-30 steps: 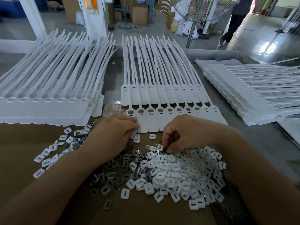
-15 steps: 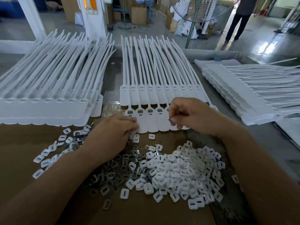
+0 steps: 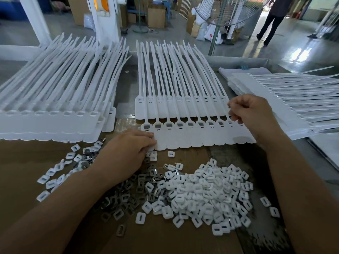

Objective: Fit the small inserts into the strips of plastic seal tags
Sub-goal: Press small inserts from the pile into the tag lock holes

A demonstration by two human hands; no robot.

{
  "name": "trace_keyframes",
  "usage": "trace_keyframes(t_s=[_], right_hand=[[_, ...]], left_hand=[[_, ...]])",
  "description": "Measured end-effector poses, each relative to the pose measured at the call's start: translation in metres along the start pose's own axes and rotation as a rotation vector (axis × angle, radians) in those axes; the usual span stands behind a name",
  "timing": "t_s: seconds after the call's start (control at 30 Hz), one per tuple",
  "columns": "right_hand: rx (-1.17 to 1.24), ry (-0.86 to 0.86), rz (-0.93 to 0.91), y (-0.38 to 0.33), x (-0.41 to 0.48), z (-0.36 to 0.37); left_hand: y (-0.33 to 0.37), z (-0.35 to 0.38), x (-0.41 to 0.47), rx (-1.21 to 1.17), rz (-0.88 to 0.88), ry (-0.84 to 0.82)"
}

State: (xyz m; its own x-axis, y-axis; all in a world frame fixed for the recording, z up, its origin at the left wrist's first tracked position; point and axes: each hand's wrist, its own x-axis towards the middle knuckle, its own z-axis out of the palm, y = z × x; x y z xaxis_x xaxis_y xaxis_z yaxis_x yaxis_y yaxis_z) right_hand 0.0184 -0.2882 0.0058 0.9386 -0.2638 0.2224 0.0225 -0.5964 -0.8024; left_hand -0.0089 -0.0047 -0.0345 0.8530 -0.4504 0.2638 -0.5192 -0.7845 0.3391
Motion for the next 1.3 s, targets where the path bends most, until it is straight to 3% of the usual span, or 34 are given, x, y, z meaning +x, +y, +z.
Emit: trace_keyframes(t_s=[0.2, 0.63, 0.97, 1.3], right_hand=[[0.004, 0.055, 0.118, 0.017, 0.006, -0.009], [-0.155, -0.137, 0.182, 0.023, 0.006, -0.007], [-0.294, -0.184, 0.120, 0.023, 0.005, -0.003], [-0.407, -0.127, 0.116, 0.023, 0.008, 0.002]], left_hand=[[0.000, 0.000, 0.002, 0.006, 0.008, 0.001], [0.002, -0.001, -0.001, 0.005, 0.004, 0.014], [0.002, -0.002, -0.004, 0.011, 0.015, 0.011], [0.003, -0.002, 0.000, 0.012, 0.012, 0.017]])
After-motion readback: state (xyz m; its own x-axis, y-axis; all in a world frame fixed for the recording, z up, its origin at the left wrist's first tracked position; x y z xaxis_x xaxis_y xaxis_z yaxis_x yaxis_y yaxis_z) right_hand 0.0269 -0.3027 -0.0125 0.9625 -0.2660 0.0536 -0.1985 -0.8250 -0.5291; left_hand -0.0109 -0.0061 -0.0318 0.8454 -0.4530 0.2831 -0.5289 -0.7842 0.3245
